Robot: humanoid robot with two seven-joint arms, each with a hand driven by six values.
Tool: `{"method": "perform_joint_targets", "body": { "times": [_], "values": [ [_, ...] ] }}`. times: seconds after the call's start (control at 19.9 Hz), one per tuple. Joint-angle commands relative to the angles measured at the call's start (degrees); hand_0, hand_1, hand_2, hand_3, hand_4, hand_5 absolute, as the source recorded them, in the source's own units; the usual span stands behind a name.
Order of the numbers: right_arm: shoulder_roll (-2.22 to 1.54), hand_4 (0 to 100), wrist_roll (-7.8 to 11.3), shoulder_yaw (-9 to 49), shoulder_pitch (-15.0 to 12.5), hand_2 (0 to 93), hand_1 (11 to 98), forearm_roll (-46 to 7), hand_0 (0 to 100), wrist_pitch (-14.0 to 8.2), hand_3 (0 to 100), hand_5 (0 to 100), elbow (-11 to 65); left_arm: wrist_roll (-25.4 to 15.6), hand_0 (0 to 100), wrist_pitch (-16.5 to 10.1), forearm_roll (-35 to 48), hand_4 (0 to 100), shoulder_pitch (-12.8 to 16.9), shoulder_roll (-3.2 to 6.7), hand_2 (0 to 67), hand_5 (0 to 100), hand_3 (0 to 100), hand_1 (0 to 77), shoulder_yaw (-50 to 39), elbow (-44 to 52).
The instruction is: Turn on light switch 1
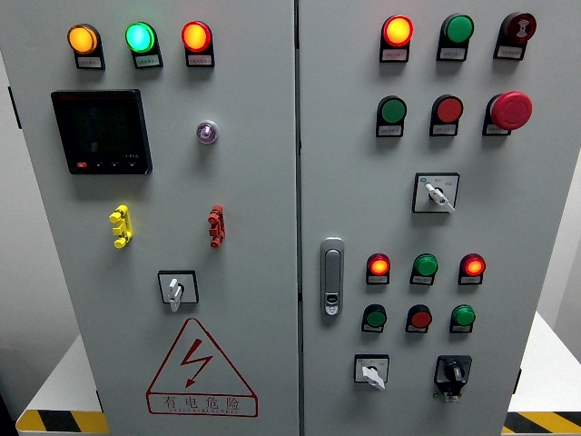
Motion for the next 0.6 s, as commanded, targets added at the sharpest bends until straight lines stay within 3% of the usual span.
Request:
{"method": "perform_joint_targets", "body": {
  "times": [0.0,0.15,0.3,0.4,0.55],
  "values": [
    [0.02,19,0.00,0.06,0.00,0.0,19.8,0.00,0,0.00,20,11,0.03,-0.24,0,0.00,11.31,0,0.13,-0.55,0.0,0,0,0.0,-11.26,-0.26],
    [0.02,19,0.00,-0.02,0.00,0.0,19.7,0.00,0,0.00,20,11,-0.05,-0.42,0,-0.26,21.25,0,0.22,-1.51,0.0,0,0,0.0,-22.59,-0.43],
    [0.02,19,0.00,-0.02,0.00,0.0,19.7,0.00,0,0.00,20,10,-0.05,-0.77,0,-0.26,36.16,0,0.40,-2.66,0.0,0,0,0.0,-35.86,-2.09],
    [0.02,19,0.00,-0.02,0.00,0.0,19.7,0.00,0,0.00,20,10,-0.05,-2.95,0,-0.26,43.74,0,0.66,-2.92,0.0,0,0,1.1,-42.90,-4.55],
    [0.02,19,0.00,0.06,0.00,0.0,19.8,0.00,0,0.00,20,10,0.03,-7.52,0,-0.26,45.45,0,4.16,-3.19,0.0,0,0,4.4,-46.10,-13.84]
  ]
}}
